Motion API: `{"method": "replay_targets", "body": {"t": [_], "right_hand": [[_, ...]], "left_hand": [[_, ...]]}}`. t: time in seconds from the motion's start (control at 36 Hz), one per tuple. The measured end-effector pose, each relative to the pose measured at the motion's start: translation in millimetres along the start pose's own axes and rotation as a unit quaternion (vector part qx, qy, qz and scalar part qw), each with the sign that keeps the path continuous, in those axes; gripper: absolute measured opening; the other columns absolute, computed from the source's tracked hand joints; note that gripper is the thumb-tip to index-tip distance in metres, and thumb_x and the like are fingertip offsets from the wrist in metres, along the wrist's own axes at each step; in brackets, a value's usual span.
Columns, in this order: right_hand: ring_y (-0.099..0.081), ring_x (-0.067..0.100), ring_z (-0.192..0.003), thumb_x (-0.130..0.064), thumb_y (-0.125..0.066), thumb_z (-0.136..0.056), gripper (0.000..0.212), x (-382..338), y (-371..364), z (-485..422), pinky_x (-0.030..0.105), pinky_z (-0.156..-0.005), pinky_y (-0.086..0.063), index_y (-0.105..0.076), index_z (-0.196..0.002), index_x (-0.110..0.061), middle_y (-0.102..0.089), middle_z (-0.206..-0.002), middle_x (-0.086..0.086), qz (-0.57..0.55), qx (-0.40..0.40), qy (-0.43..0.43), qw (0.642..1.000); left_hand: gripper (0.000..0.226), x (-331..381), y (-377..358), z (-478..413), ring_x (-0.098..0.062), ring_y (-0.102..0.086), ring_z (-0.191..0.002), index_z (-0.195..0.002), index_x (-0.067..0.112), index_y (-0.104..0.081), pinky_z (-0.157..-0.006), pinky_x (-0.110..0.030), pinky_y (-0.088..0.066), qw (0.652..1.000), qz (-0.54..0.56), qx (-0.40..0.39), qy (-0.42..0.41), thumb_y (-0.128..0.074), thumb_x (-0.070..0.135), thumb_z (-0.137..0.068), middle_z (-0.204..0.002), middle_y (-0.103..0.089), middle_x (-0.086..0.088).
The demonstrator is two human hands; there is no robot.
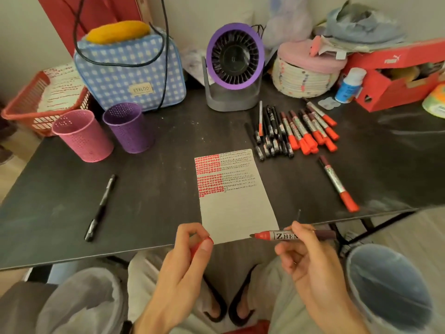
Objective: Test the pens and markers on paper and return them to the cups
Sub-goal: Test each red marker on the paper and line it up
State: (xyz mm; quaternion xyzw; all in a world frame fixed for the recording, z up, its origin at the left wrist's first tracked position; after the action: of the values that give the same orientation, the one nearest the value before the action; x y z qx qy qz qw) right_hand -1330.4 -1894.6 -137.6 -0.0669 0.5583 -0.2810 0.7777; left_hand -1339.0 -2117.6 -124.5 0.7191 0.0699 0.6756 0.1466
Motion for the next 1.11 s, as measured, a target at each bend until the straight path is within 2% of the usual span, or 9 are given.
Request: {"method": "replay_targets", "body": {"t": [0.08, 0.22, 0.39, 0.56, 0.78, 0.86, 0.94, 1.06, 1.11], "right_hand": [[-0.051, 0.013, -0.044, -0.045, -0.077, -0.068, 0.023, 9, 2, 6, 0.020, -0.040, -0.040, -0.075, -0.068, -0.022, -0.065, -0.060, 0.015, 0.015, -0.004, -0.003, 1.000], [-0.051, 0.013, -0.043, -0.044, -0.078, -0.071, 0.025, 21, 0, 14, 0.020, -0.039, -0.039, -0.073, -0.069, -0.020, -0.064, -0.059, 0.014, 0.009, -0.012, -0.008, 1.000], [-0.051, 0.012, -0.043, -0.045, -0.076, -0.072, 0.027, 21, -6, 21, 0.018, -0.039, -0.039, -0.076, -0.071, -0.018, -0.065, -0.059, 0.013, 0.025, -0.020, 0.004, 0.999], [-0.051, 0.011, -0.043, -0.046, -0.075, -0.073, 0.024, 18, -8, 23, 0.018, -0.040, -0.039, -0.074, -0.071, -0.022, -0.066, -0.061, 0.012, 0.039, -0.017, 0.012, 0.999], [-0.052, 0.014, -0.046, -0.046, -0.076, -0.073, 0.023, 18, -10, 27, 0.021, -0.042, -0.041, -0.073, -0.071, -0.023, -0.067, -0.064, 0.015, 0.061, -0.024, 0.012, 0.998], [-0.052, 0.015, -0.047, -0.048, -0.078, -0.072, 0.026, 18, -11, 25, 0.022, -0.043, -0.041, -0.073, -0.072, -0.023, -0.068, -0.064, 0.015, 0.073, -0.026, 0.015, 0.997], [-0.054, 0.015, -0.048, -0.047, -0.084, -0.073, 0.028, 17, -10, 23, 0.021, -0.043, -0.042, -0.072, -0.072, -0.022, -0.069, -0.065, 0.016, 0.078, -0.031, 0.017, 0.996], [-0.056, 0.015, -0.049, -0.061, -0.087, -0.063, 0.045, 21, -13, 22, 0.022, -0.044, -0.043, -0.072, -0.075, -0.021, -0.070, -0.069, 0.019, 0.087, -0.060, 0.013, 0.994], [-0.056, 0.016, -0.049, -0.065, -0.087, -0.060, 0.047, 25, -16, 23, 0.022, -0.045, -0.044, -0.072, -0.073, -0.022, -0.071, -0.071, 0.020, 0.089, -0.076, 0.001, 0.993]], "left_hand": [[0.035, -11, -4, 6, -0.025, -0.047, -0.066, -0.116, 0.030, -0.054, -0.061, -0.035, -0.040, 0.999, 0.033, -0.002, 0.021, -0.048, 0.056, -0.094, -0.073, -0.055, -0.005], [0.032, -17, -9, 14, -0.009, -0.052, -0.065, -0.117, 0.028, -0.059, -0.058, -0.019, -0.044, 0.998, 0.061, 0.020, 0.013, -0.050, 0.053, -0.099, -0.085, -0.065, 0.002], [0.029, -13, -16, 20, -0.008, -0.060, -0.077, -0.118, 0.027, -0.059, -0.060, -0.021, -0.046, 0.997, 0.074, 0.013, 0.011, -0.053, 0.048, -0.100, -0.092, -0.067, 0.003], [0.027, -6, -21, 21, -0.007, -0.053, -0.068, -0.113, 0.025, -0.060, -0.061, -0.021, -0.043, 0.996, 0.093, -0.015, 0.001, -0.055, 0.048, -0.099, -0.090, -0.066, 0.002], [0.031, -4, -24, 20, -0.013, -0.054, -0.069, -0.118, 0.030, -0.059, -0.061, -0.033, -0.046, 0.997, 0.063, -0.035, -0.009, -0.052, 0.053, -0.099, -0.091, -0.067, 0.000], [0.029, -2, -24, 18, -0.028, -0.054, -0.072, -0.119, 0.029, -0.059, -0.060, -0.044, -0.047, 0.998, 0.057, -0.036, -0.011, -0.052, 0.050, -0.100, -0.088, -0.065, -0.002], [0.027, -4, -24, 17, -0.036, -0.056, -0.076, -0.119, 0.027, -0.060, -0.067, -0.054, -0.048, 0.998, 0.046, -0.041, -0.008, -0.053, 0.046, -0.101, -0.089, -0.065, -0.002], [0.023, -4, -28, 14, -0.035, -0.060, -0.078, -0.116, 0.030, -0.061, -0.070, -0.053, -0.049, 0.998, 0.024, -0.054, -0.010, -0.053, 0.045, -0.101, -0.098, -0.070, 0.002], [0.022, -4, -30, 14, -0.032, -0.061, -0.078, -0.114, 0.032, -0.062, -0.072, -0.050, -0.049, 0.998, 0.028, -0.048, -0.006, -0.052, 0.046, -0.101, -0.095, -0.068, 0.003]]}}
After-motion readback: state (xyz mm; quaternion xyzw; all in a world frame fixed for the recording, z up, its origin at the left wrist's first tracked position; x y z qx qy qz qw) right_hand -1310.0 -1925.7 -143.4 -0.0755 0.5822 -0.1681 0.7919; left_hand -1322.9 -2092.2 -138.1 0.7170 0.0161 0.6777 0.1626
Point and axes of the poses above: each hand's wrist, its own z-axis away from the middle knuckle, its own y-axis out of the back of the hand, x = y × z, the point moved 6 cm from there along -z, towards the middle knuckle
